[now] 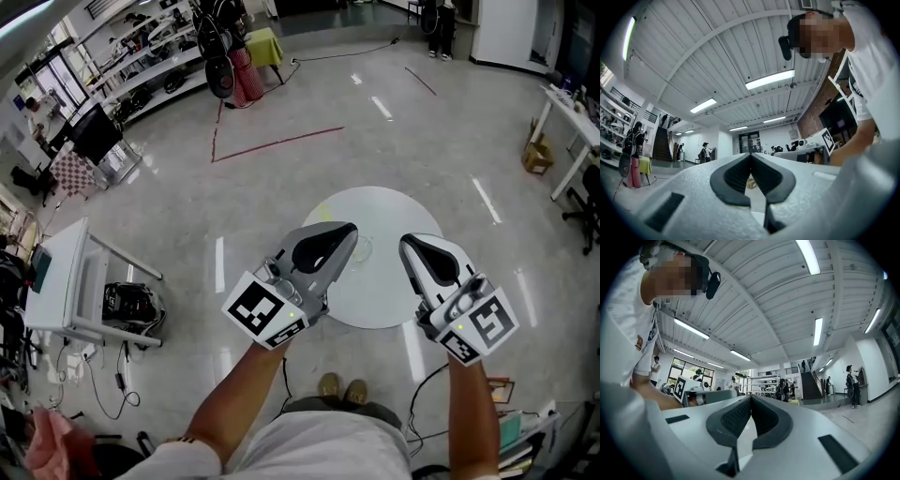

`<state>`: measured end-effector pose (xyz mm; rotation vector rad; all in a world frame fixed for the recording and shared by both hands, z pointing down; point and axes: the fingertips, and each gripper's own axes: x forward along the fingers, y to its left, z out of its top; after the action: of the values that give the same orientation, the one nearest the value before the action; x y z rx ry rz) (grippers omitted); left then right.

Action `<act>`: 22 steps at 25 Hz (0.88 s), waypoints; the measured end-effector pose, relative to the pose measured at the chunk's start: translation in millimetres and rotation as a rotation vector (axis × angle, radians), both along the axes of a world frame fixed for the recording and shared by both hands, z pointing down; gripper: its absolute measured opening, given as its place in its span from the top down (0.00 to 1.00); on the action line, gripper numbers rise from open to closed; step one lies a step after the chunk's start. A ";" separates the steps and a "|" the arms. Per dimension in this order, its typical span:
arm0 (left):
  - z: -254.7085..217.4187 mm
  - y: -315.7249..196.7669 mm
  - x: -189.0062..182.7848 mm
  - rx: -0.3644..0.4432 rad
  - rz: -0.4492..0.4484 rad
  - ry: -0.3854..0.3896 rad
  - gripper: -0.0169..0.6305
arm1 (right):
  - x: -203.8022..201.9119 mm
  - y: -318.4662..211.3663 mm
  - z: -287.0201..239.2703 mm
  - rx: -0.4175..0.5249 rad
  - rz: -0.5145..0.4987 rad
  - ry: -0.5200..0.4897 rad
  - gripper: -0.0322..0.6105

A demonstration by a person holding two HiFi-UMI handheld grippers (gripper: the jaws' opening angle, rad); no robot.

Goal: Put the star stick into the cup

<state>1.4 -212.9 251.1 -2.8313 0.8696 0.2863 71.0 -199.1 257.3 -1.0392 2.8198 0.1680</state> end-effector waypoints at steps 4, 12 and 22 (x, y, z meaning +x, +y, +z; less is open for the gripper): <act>-2.3 6.0 6.9 0.012 0.022 -0.019 0.95 | -2.1 2.8 -3.1 0.015 0.000 0.012 0.93; -2.0 3.0 11.0 0.006 0.048 -0.014 0.95 | -8.8 -2.3 -4.9 0.023 -0.004 0.047 0.93; 0.9 5.6 14.7 -0.002 0.062 -0.015 0.95 | -10.2 -0.5 -0.6 0.013 -0.007 0.065 0.93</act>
<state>16.1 -207.3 252.0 -2.8616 0.7810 0.2728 60.8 -199.6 256.7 -1.0391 2.8757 0.2233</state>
